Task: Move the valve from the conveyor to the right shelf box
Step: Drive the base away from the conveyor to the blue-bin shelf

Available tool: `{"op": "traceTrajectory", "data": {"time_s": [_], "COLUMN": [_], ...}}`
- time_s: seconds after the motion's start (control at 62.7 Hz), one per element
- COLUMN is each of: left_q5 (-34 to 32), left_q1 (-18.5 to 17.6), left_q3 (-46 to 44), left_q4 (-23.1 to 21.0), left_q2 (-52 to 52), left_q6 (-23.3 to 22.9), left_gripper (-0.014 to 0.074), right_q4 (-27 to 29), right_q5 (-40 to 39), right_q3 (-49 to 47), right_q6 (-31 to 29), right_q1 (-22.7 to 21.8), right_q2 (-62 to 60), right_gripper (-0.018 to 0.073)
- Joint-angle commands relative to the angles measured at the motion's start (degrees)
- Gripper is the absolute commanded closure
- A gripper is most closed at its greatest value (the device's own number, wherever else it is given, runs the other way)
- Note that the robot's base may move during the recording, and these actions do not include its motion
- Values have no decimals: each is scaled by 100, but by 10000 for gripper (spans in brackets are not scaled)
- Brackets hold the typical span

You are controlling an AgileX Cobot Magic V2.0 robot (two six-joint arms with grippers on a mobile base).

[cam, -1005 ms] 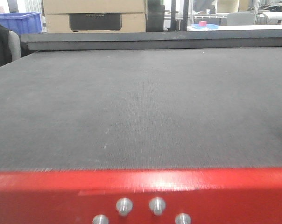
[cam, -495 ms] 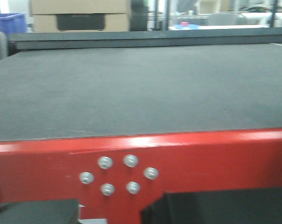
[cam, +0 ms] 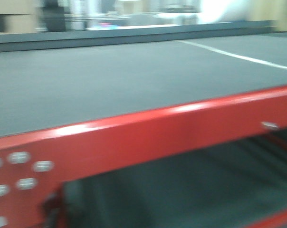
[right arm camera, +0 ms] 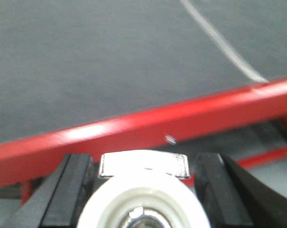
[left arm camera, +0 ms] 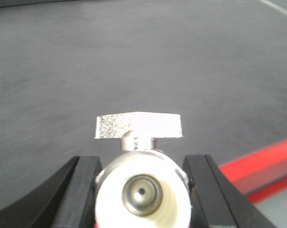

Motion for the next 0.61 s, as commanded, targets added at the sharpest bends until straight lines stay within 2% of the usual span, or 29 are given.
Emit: {"op": "traceTrajectory", "data": {"time_s": [0.0,0.59], "left_q5": [-332,-332], "left_q1": [-18,-18], "left_q3": [-36,-36], "left_q4": [-68,-68], "left_q2": [-40,-40], "left_q6": [-5,-5], "left_gripper": [707,707], "right_q4": [-63,-63], "right_q5": [-426,-426], "right_q3": [-59,-59], "right_q6": [-5,-5], "right_q1": [-5,-5], "right_q2": [-51,-51], "right_gripper": [721,721]}}
